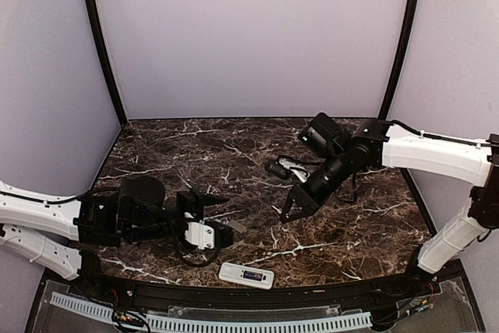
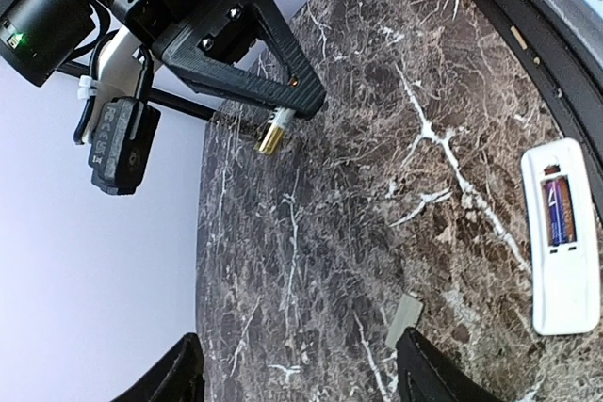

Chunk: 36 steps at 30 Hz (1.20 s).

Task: Load the batteries into the remote control
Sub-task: Pass from the right arm to the left

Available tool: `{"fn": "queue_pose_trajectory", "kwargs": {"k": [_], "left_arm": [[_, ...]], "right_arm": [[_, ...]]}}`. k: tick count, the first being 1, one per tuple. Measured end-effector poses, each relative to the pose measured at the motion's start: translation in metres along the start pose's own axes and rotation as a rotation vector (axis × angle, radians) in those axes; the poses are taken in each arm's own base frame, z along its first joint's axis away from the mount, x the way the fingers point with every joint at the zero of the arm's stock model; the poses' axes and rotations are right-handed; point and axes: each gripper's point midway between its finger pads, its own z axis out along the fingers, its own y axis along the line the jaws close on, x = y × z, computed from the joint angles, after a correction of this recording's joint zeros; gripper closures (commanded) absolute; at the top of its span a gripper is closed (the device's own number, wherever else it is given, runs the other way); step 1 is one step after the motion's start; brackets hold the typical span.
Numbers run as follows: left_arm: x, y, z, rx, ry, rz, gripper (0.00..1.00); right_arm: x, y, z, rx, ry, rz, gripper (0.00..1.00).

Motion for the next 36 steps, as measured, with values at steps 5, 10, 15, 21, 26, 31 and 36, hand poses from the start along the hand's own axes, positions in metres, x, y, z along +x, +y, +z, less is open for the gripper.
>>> {"fn": "queue_pose_trajectory", "kwargs": {"k": [5, 10, 15, 21, 26, 31, 36], "left_arm": [[-0.005, -0.004, 0.003, -0.017, 0.019, 0.179, 0.30], [-0.014, -0.024, 0.014, 0.015, 0.013, 0.307, 0.31], [-0.023, -0.036, 0.025, 0.010, 0.006, 0.377, 0.34], [-0.034, -0.032, 0.035, -0.052, -0.009, 0.379, 0.43], [-0.039, -0.030, 0.044, -0.100, -0.001, 0.380, 0.53], [-0.038, -0.030, 0.048, -0.124, 0.016, 0.374, 0.55], [-0.038, -0.025, 0.047, -0.144, 0.023, 0.359, 0.64]], "right_arm": [[0.008, 0.011, 0.012, 0.011, 0.048, 0.020, 1.00], [0.010, 0.023, 0.022, 0.009, 0.076, 0.013, 1.00], [0.009, 0.034, 0.029, 0.004, 0.089, 0.003, 1.00], [0.004, 0.043, 0.032, 0.002, 0.094, -0.002, 1.00], [0.001, 0.048, 0.034, 0.009, 0.108, -0.002, 1.00], [0.007, 0.059, 0.038, 0.006, 0.133, -0.025, 1.00], [0.010, 0.063, 0.039, 0.002, 0.140, -0.027, 1.00]]}}
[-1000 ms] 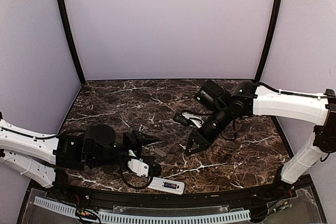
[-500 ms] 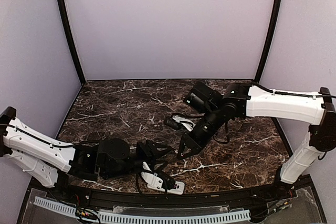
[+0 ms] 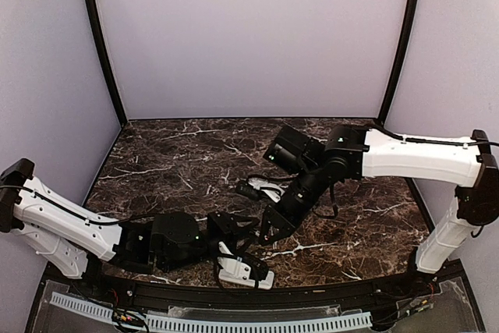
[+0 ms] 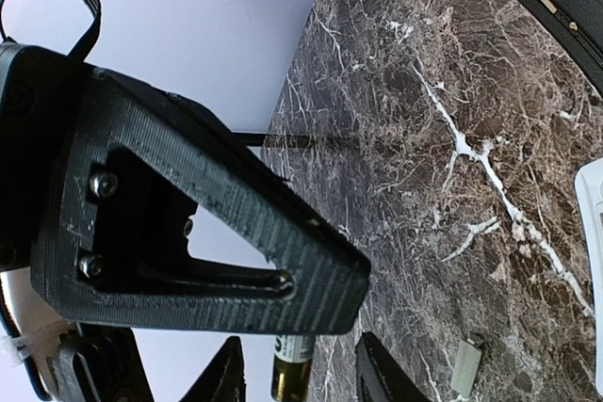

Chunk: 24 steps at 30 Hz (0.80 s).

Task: Load the batteries into the remote control
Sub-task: Pass from the right arm to the left

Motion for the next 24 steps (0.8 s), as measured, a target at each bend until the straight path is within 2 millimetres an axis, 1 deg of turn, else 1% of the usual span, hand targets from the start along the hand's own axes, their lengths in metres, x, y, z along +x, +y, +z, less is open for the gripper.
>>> {"fn": "queue_pose_trajectory", "kwargs": {"k": [1, 4, 6, 8, 10, 12, 13, 17, 21, 22, 24], "left_arm": [[0.000, 0.000, 0.000, 0.001, 0.001, -0.002, 0.69], [0.000, -0.003, 0.001, 0.006, 0.003, -0.002, 0.74], [0.001, -0.005, 0.003, 0.009, 0.008, -0.002, 0.81], [0.001, -0.005, 0.004, 0.003, 0.012, -0.007, 0.97], [0.000, -0.002, 0.006, -0.011, 0.012, -0.012, 1.00], [0.000, -0.003, 0.008, -0.016, 0.015, -0.013, 1.00], [0.000, -0.003, 0.009, -0.020, 0.018, -0.015, 1.00], [0.002, -0.003, 0.011, -0.028, 0.029, -0.054, 1.00], [0.002, -0.007, 0.012, -0.004, 0.035, -0.160, 1.00], [0.002, -0.008, 0.012, 0.008, 0.036, -0.192, 1.00], [0.000, -0.013, 0.010, 0.045, 0.032, -0.271, 1.00]], "right_arm": [[0.000, 0.000, 0.000, 0.000, -0.002, -0.001, 1.00], [-0.002, 0.000, -0.001, 0.001, -0.010, -0.006, 1.00], [-0.002, 0.000, -0.001, 0.006, -0.012, -0.012, 1.00], [-0.002, -0.002, -0.001, 0.014, -0.012, -0.016, 1.00], [-0.001, -0.003, -0.001, 0.021, -0.008, -0.019, 1.00], [0.000, -0.005, -0.002, 0.030, -0.004, -0.018, 1.00], [0.001, -0.006, -0.002, 0.037, -0.002, -0.018, 0.98], [0.000, -0.009, -0.002, 0.057, -0.006, -0.024, 0.62], [-0.010, -0.008, -0.010, 0.074, -0.064, -0.051, 0.45], [-0.014, -0.006, -0.015, 0.078, -0.092, -0.067, 0.42], [-0.019, 0.001, -0.027, 0.074, -0.152, -0.078, 0.39]]}}
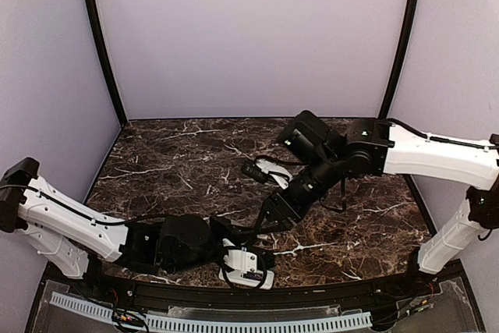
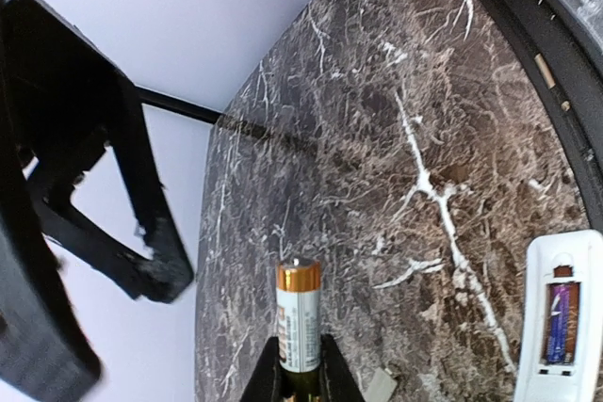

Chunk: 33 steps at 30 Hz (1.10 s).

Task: Load the batteries into the remote control
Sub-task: Pass from the right arm to the left, then pass from the left arm to the right

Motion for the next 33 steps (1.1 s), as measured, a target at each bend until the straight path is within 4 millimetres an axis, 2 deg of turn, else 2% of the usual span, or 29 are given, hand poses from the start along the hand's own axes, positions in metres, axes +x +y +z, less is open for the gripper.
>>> {"fn": "queue_pose_trajectory", "kwargs": {"k": [3, 7, 9, 12, 19, 24, 28, 33], "left_arm": [[-0.004, -0.004, -0.009, 0.074, -0.014, -0.134, 1.00], [-0.012, 0.000, -0.022, 0.160, -0.035, -0.333, 1.00], [-0.016, 0.001, -0.025, 0.203, -0.040, -0.431, 1.00], [-0.011, -0.002, -0.025, 0.261, -0.016, -0.567, 1.00], [0.007, -0.011, -0.024, 0.348, 0.049, -0.774, 1.00], [-0.002, -0.008, -0.029, 0.381, 0.014, -0.836, 1.00], [-0.007, -0.007, -0.031, 0.404, -0.009, -0.861, 1.00], [-0.008, -0.006, -0.032, 0.410, -0.017, -0.872, 1.00]], "right_arm": [[-0.007, 0.008, -0.021, -0.020, -0.118, -0.016, 0.38], [-0.001, 0.009, -0.036, -0.044, -0.243, 0.005, 0.38], [0.004, 0.005, -0.034, -0.048, -0.272, 0.031, 0.39], [0.008, -0.003, -0.024, -0.048, -0.294, 0.072, 0.40], [-0.003, -0.003, -0.018, -0.099, -0.380, 0.120, 0.41], [-0.006, -0.006, -0.007, -0.117, -0.389, 0.161, 0.46], [-0.009, -0.007, 0.001, -0.133, -0.390, 0.185, 0.63], [-0.010, -0.005, 0.007, -0.154, -0.377, 0.188, 0.64]]}}
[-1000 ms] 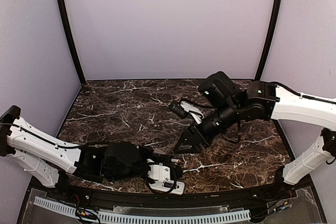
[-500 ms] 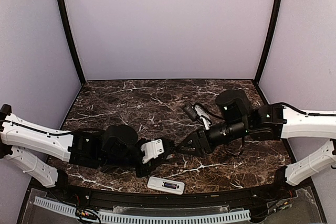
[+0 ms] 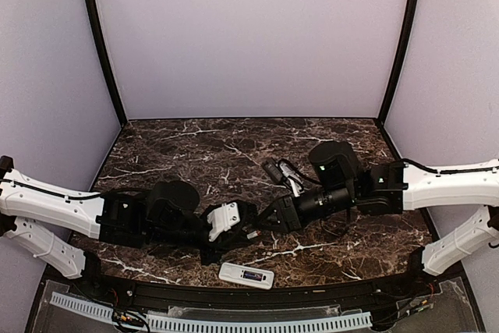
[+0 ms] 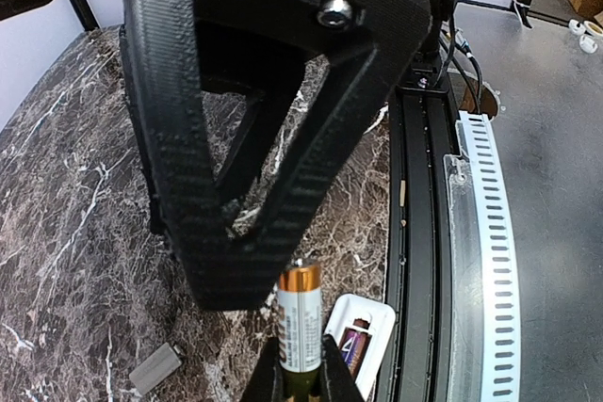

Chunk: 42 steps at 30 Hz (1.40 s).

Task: Load the batteries into the remote control
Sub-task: Pass from the left arm to the right

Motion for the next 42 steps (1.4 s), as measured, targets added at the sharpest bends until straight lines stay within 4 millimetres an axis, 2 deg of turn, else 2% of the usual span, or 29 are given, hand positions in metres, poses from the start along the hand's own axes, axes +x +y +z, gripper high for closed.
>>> {"fn": "queue_pose_trajectory", "kwargs": {"k": [6, 10, 18, 20, 26, 32, 34, 35, 36, 37, 38, 40, 42], "left_arm": [[0.000, 0.002, 0.000, -0.002, 0.000, -0.003, 1.00], [0.000, 0.002, 0.000, -0.004, -0.002, -0.005, 1.00], [-0.001, 0.002, 0.000, 0.002, -0.006, -0.006, 1.00], [-0.001, 0.002, 0.000, 0.005, -0.006, -0.005, 1.00], [0.001, 0.002, 0.000, 0.004, 0.001, -0.004, 1.00], [0.003, 0.002, 0.002, 0.006, 0.009, 0.000, 1.00], [0.004, 0.002, 0.003, 0.006, 0.013, 0.002, 0.91], [0.004, 0.002, 0.003, 0.006, 0.014, 0.003, 0.82], [0.004, 0.002, 0.004, 0.005, 0.015, 0.003, 0.66], [0.004, 0.002, 0.004, 0.003, 0.016, 0.009, 0.55], [0.005, 0.003, 0.004, 0.002, 0.018, 0.015, 0.38], [0.006, 0.004, 0.004, -0.003, 0.023, 0.011, 0.26], [0.008, 0.004, 0.005, -0.001, 0.030, 0.016, 0.22]], "right_arm": [[0.007, 0.007, 0.002, -0.057, 0.028, 0.001, 0.64], [0.013, 0.009, 0.004, -0.085, 0.053, 0.012, 0.73], [0.012, 0.011, 0.005, -0.096, 0.046, 0.016, 0.75], [0.012, 0.010, 0.006, -0.095, 0.046, 0.015, 0.79], [0.011, 0.011, 0.006, -0.100, 0.045, 0.016, 1.00], [0.012, 0.010, 0.006, -0.099, 0.048, 0.016, 1.00], [0.013, 0.009, 0.006, -0.096, 0.050, 0.019, 1.00], [0.014, 0.009, 0.006, -0.095, 0.052, 0.020, 1.00], [0.014, 0.009, 0.007, -0.094, 0.053, 0.022, 1.00], [0.014, 0.008, 0.007, -0.093, 0.054, 0.024, 1.00], [0.015, 0.006, 0.007, -0.091, 0.054, 0.027, 1.00], [0.015, 0.001, 0.006, -0.079, 0.057, 0.040, 1.00], [0.016, -0.006, 0.005, -0.061, 0.059, 0.060, 1.00]]}}
